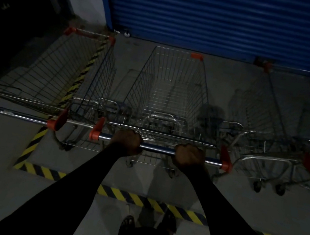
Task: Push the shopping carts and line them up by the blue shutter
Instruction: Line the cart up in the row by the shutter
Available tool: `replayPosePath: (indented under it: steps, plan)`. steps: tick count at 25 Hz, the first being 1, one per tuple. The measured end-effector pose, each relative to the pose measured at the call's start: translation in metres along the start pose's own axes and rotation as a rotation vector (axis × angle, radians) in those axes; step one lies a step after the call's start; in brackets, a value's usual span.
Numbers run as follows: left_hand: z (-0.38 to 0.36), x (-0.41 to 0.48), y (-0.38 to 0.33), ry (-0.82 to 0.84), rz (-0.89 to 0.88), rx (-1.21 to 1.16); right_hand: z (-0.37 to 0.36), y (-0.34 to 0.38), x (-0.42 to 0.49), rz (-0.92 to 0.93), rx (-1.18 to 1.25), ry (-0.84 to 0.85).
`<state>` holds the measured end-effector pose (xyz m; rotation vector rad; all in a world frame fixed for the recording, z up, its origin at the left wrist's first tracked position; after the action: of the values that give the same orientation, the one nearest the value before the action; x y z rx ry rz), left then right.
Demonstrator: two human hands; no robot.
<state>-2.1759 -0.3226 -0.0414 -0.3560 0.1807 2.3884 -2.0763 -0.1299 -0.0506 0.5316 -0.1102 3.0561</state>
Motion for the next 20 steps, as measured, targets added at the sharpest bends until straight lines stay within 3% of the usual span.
replayPosePath:
  steps: [7,11,16,18,20]
  plan:
    - [0.003,0.012,0.012,0.032,-0.023,0.002,-0.011,0.000,0.027,-0.087,0.094,0.215]
    - [0.001,0.007,0.015,-0.020,0.006,0.015,0.003,0.007,0.011,-0.028,0.077,0.009]
    - [0.003,0.006,0.010,-0.007,0.020,0.001,-0.010,0.001,0.026,-0.108,0.097,0.266]
    - [0.003,0.003,0.009,-0.015,0.010,0.015,-0.011,0.001,0.020,-0.108,0.071,0.266]
    - [0.001,0.001,0.007,-0.041,-0.008,0.028,-0.003,0.004,0.008,0.002,0.028,0.100]
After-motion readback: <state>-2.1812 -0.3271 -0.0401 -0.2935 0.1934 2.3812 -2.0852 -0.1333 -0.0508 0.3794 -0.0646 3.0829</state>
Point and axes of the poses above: each hand's wrist, its own x-axis towards the middle knuckle, its own z-axis out of the back of the hand, y = z × x, the point moved 4 cm from there along x, towards the middle knuckle
